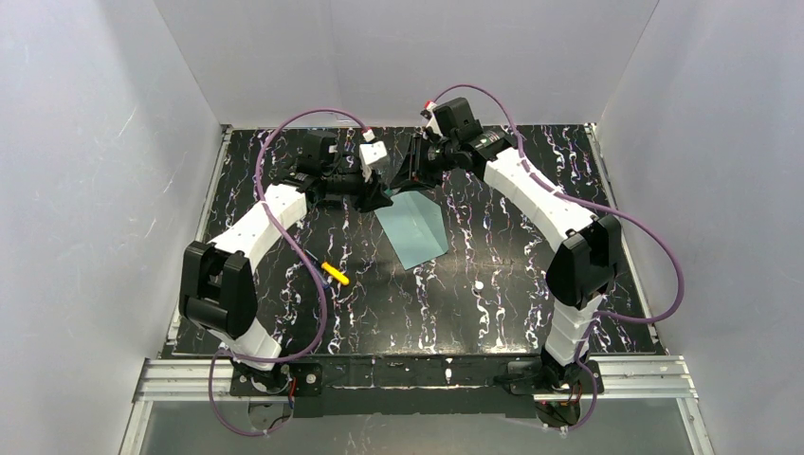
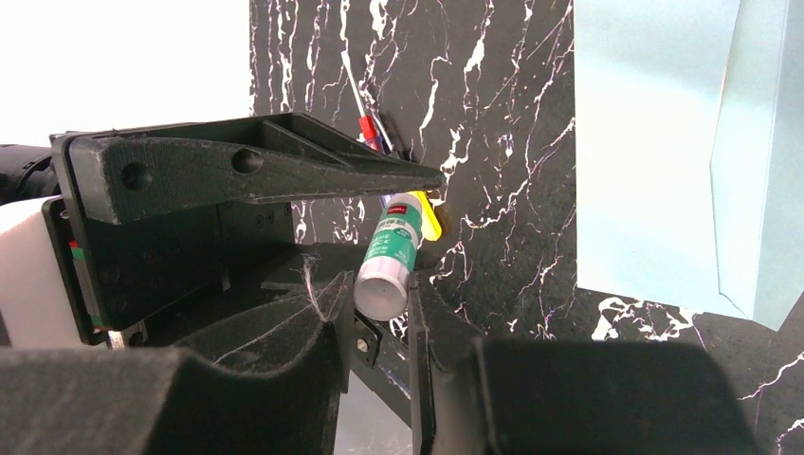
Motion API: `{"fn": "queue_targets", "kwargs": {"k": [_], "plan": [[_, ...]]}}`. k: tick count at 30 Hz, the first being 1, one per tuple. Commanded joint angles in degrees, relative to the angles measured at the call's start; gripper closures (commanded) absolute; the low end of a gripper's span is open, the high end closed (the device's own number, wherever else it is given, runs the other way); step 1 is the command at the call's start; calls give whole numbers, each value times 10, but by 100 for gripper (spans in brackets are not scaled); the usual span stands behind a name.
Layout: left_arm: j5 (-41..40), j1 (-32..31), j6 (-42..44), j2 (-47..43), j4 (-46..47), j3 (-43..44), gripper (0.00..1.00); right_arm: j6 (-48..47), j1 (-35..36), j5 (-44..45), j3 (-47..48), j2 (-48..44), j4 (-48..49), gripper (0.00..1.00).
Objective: Place the letter into the envelope and seal it
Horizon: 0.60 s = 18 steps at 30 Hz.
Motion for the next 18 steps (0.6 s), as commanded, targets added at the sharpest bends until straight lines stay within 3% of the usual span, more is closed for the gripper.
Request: {"fn": "queue_targets", "kwargs": {"k": [1, 4, 15, 18], "plan": [[45, 3, -33, 12, 38, 2, 65, -8, -3, -38, 24, -8, -1, 88], [52, 3, -54, 14, 63, -3, 69, -11, -4, -52, 26, -2, 3, 88], [115, 3, -23, 17, 57, -5, 60, -19, -7, -77, 47, 17, -17, 89], [119, 3, -4, 18, 25, 0, 80, -20, -10, -78, 47, 17, -19, 89]]}}
